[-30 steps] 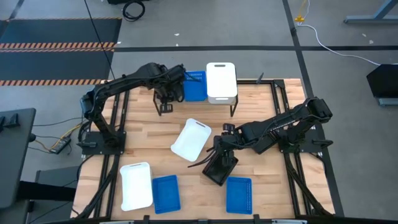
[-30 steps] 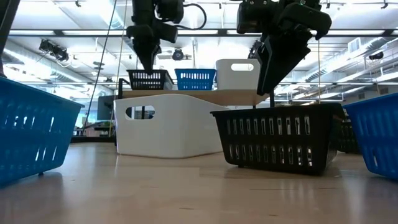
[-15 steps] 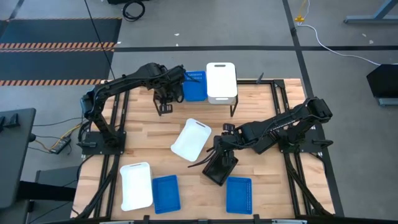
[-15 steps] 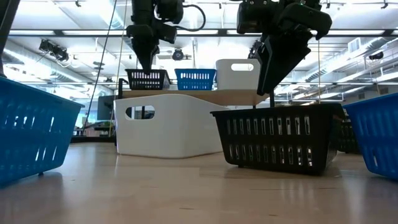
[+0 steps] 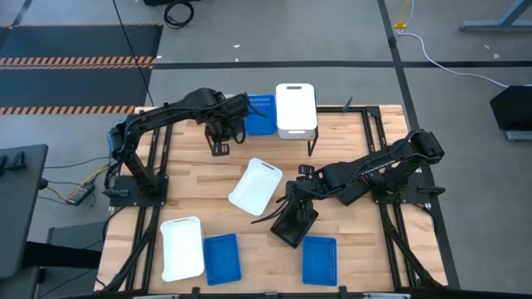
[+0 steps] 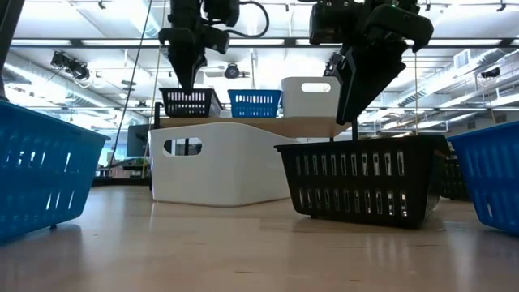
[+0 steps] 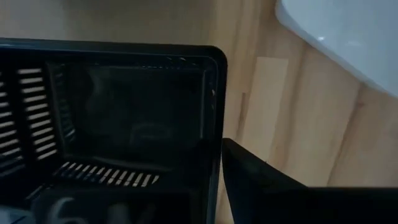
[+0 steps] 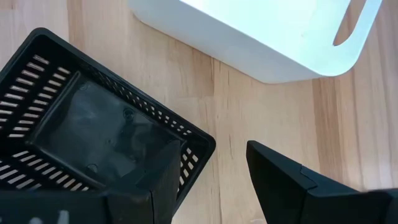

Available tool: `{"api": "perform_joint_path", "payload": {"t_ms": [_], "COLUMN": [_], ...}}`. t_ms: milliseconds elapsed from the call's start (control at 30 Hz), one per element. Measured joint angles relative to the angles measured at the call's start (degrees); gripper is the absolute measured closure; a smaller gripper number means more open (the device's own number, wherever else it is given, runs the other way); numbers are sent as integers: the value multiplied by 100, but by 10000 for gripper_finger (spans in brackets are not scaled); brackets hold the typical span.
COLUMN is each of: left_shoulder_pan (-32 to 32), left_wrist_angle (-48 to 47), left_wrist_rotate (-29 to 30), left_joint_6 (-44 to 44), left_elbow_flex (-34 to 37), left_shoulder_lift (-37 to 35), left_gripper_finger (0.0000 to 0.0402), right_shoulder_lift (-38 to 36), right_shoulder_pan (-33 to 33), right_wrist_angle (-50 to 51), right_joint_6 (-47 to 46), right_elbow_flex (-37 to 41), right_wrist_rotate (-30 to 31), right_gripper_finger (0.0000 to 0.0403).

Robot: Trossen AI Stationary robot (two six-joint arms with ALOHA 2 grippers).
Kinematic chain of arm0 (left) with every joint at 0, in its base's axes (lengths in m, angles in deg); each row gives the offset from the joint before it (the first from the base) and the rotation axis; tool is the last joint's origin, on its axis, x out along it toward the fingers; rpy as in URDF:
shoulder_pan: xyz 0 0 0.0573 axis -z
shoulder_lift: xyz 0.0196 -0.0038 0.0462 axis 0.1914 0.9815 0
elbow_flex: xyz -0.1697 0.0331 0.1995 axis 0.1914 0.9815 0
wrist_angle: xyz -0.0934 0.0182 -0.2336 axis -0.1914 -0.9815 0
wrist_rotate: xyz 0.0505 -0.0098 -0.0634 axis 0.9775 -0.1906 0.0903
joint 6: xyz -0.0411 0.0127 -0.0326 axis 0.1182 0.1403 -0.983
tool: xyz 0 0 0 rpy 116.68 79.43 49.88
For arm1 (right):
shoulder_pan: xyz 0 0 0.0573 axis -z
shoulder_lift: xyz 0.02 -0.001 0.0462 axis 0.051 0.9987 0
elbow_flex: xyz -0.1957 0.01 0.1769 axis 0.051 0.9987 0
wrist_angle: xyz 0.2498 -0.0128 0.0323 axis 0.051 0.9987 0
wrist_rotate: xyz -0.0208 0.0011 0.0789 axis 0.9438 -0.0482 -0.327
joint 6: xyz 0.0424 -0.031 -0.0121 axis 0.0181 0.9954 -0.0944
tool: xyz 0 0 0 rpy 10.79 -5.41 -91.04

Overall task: Stack baskets on shelf by color
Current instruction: Put the left black bin on the shelf, then stack the top white bin on top of the other white bin on the shelf

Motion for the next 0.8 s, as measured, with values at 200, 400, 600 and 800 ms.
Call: {"api": "perform_joint_path", "payload": {"t_ms": [200,400,600,800], "left_shoulder_pan": [32,-104,-131,-124], "left_wrist_angle": [5,84,160,122], "left_wrist_rotate": [431,470,526,445], "left_joint_6": [57,66,0,-153], "left_elbow_flex": [0,0,0,0], "left_shoulder_lift": [0,0,0,0], "left_gripper_finger": [345,348,330,272], "right_shoulder_lift": [0,0,0,0], "right_shoulder_pan": [0,0,0,0], "right_wrist_angle": [38,38,39,42], "right_joint_6": [-78,-78,-75,-75], "right_elbow_flex": [0,0,-2,-2], "right_wrist_rotate": [-1,-1,-2,-2], "right_gripper_finger": [212,212,212,212]}}
